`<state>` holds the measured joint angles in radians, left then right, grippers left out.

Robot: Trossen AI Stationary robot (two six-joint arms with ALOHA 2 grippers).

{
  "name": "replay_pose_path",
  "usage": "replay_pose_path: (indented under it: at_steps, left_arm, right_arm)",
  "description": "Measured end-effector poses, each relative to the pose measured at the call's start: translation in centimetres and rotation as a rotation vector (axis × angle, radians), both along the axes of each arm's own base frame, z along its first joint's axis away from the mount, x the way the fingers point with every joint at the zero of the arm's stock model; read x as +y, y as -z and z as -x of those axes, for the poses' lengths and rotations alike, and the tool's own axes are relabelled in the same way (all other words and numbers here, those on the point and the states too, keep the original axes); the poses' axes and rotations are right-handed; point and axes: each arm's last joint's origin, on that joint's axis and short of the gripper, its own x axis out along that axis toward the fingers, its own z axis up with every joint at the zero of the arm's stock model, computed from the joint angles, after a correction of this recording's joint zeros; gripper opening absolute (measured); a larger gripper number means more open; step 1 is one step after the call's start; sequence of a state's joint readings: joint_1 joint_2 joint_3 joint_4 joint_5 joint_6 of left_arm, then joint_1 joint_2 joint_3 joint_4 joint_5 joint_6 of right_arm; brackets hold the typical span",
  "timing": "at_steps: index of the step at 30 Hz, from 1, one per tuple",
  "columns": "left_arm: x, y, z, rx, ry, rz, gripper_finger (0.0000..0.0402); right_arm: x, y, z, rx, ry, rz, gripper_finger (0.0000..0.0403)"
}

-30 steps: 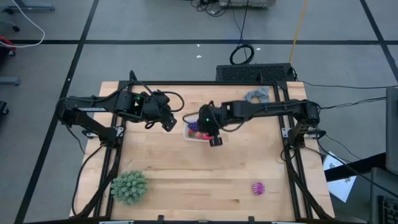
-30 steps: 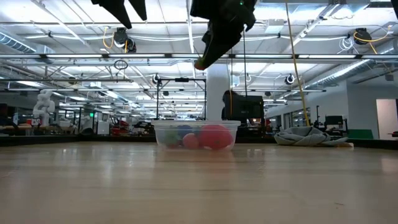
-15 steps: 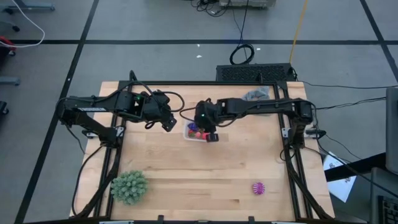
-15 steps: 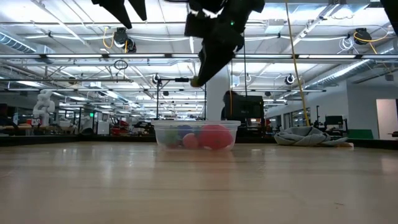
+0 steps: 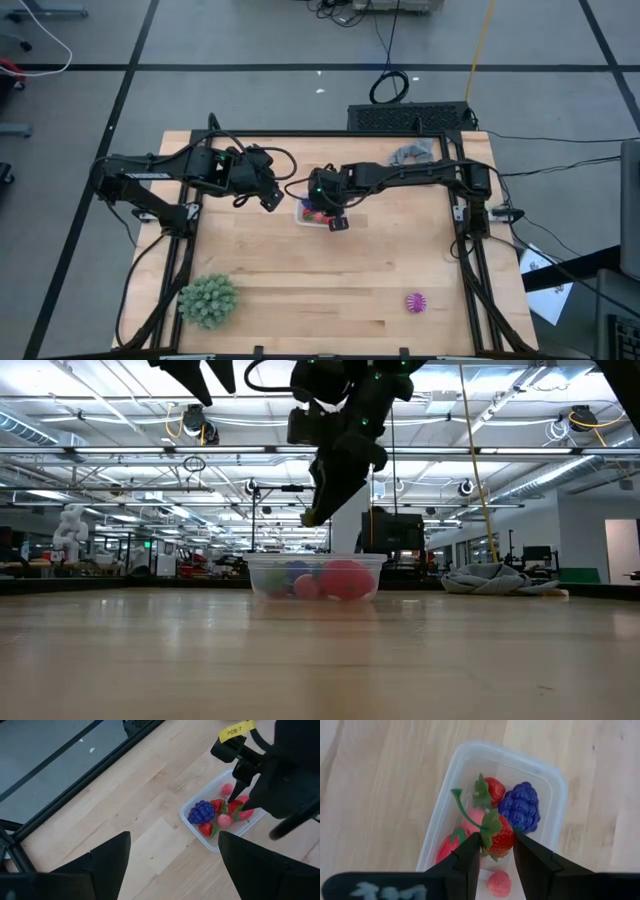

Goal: Pick and placing Produce into tupperware
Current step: Put the strawberry into the transparent bin

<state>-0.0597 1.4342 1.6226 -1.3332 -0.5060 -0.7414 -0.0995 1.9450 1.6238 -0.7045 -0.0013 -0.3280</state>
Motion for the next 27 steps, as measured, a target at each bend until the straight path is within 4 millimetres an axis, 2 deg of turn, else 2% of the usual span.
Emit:
replay_pose_path:
  at_steps: [13, 24, 27]
  left_arm:
    - [0.0, 0.0, 0.0, 0.000, 0.001, 0.002, 0.0308]
    - [0.0, 0.0, 0.0, -0.001, 0.001, 0.005, 0.0308]
    - [0.0, 0.0, 0.0, -0.001, 0.001, 0.005, 0.0308]
  right_arm:
    - [-0.4, 0.3, 0.4, 0.038, 0.049, -0.022, 0.0103]
    - [-0.3, 3.2, 1.5, 0.100, 0.054, -0.029, 0.0102]
    - [-0.3, 3.3, 1.5, 0.094, 0.038, -0.022, 0.0102]
